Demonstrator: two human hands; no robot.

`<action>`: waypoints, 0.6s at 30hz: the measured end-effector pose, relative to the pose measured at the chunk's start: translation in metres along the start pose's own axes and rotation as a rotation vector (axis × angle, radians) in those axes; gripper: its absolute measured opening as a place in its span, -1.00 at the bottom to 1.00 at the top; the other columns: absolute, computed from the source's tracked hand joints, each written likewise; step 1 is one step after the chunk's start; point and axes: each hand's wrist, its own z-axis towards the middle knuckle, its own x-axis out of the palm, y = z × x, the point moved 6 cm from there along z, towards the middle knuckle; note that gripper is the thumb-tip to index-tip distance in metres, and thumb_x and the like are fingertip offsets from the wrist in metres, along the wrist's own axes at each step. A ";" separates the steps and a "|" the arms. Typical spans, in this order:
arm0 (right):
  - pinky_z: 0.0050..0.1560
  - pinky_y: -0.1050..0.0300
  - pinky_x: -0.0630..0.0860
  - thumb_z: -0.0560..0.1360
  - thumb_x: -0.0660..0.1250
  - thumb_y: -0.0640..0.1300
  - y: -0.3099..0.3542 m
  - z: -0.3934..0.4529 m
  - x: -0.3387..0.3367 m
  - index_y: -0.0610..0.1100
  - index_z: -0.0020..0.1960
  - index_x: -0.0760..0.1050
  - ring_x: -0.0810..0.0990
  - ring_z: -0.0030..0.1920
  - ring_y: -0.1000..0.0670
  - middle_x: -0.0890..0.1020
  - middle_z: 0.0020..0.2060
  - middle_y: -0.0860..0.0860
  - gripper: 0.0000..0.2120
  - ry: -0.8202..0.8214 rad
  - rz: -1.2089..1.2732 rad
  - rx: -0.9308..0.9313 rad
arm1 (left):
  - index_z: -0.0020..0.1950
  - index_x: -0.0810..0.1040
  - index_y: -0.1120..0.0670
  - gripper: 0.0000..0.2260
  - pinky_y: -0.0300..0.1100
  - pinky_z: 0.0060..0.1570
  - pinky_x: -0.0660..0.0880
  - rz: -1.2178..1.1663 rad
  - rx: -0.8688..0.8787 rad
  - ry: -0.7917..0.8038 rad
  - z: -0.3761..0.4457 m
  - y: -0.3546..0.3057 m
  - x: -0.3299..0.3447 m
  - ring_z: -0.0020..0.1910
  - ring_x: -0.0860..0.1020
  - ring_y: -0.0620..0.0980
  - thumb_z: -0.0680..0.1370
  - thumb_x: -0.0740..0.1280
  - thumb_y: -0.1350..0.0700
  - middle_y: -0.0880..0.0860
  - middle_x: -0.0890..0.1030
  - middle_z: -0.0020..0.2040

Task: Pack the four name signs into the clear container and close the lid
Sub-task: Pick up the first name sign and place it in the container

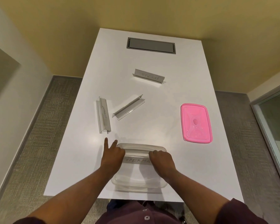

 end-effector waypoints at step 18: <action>-0.29 0.01 0.39 0.47 0.21 -0.36 -0.003 0.007 0.005 -0.14 0.07 0.47 0.62 -0.08 -0.19 0.60 -0.08 -0.09 -0.77 -0.066 0.120 0.004 | 0.09 0.63 0.07 -0.75 0.28 0.49 0.16 -0.022 0.070 -0.133 -0.004 0.004 -0.004 0.41 0.46 0.18 0.44 0.37 0.25 0.10 0.69 0.04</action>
